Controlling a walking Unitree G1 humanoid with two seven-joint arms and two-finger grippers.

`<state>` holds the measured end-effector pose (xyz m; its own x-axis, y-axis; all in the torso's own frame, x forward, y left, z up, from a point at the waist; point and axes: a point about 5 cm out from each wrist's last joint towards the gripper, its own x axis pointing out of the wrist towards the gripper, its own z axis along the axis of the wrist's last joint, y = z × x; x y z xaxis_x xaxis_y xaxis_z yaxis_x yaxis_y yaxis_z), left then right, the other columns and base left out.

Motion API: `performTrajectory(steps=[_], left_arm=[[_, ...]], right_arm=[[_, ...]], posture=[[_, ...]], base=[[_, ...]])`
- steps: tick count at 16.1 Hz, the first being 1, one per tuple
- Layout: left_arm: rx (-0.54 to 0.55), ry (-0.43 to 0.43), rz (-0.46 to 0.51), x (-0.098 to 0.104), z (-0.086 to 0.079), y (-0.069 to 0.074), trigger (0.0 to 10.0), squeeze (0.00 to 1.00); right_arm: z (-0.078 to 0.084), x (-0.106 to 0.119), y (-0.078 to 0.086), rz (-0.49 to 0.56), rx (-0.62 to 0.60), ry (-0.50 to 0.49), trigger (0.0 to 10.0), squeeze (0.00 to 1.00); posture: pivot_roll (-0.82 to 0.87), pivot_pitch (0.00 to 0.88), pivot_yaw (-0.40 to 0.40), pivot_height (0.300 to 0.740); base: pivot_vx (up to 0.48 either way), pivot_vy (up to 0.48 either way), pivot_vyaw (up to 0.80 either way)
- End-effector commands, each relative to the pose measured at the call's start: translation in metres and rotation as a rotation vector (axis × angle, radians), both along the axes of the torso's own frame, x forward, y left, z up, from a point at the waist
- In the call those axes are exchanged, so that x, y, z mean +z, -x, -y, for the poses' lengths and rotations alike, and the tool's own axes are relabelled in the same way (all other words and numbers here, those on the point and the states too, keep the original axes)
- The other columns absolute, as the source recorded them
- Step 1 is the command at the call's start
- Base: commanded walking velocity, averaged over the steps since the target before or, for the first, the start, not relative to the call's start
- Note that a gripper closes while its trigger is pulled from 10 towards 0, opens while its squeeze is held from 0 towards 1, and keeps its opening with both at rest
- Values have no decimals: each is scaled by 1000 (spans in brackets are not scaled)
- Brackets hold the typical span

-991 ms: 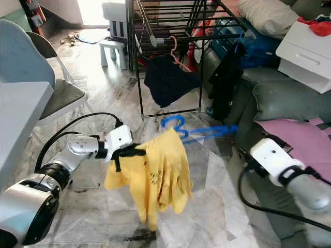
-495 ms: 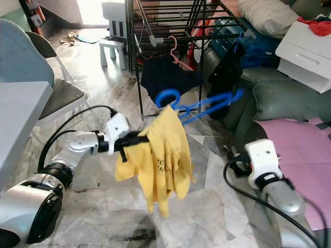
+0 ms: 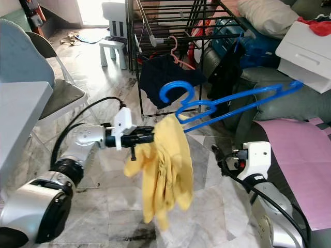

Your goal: Hang hanger

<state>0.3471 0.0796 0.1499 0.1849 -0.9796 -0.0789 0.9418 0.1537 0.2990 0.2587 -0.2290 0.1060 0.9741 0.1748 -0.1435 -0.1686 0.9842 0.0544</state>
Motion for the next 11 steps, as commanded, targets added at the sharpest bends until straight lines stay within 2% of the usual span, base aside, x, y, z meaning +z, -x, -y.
performTrajectory(steps=[1, 2, 5, 9, 11], left_arm=[[-42, 21, 80, 17, 8, -2, 0, 0], [-73, 22, 84, 17, 13, 0, 0, 0], [-134, 52, 94, 23, 21, 3, 0, 0], [-132, 65, 117, 30, 26, 1, 0, 0], [-132, 65, 117, 30, 26, 1, 0, 0]], right_arm=[[-10, 2, 0, 1, 55, -22, 10000, 0], [-18, 2, 1, -8, 109, -19, 10000, 0], [-27, -1, 2, -37, 152, -65, 10000, 0], [-44, -5, 8, -72, 254, -91, 10000, 0], [-44, -5, 8, -72, 254, -91, 10000, 0]], posture=[[-32, 0, -35, 740], [-34, 0, -33, 740], [-33, 0, -31, 740], [-31, 0, -29, 740], [-31, 0, -29, 740]], base=[[0, 0, 0], [0, 0, 0], [0, 0, 0], [0, 0, 0], [0, 0, 0]])
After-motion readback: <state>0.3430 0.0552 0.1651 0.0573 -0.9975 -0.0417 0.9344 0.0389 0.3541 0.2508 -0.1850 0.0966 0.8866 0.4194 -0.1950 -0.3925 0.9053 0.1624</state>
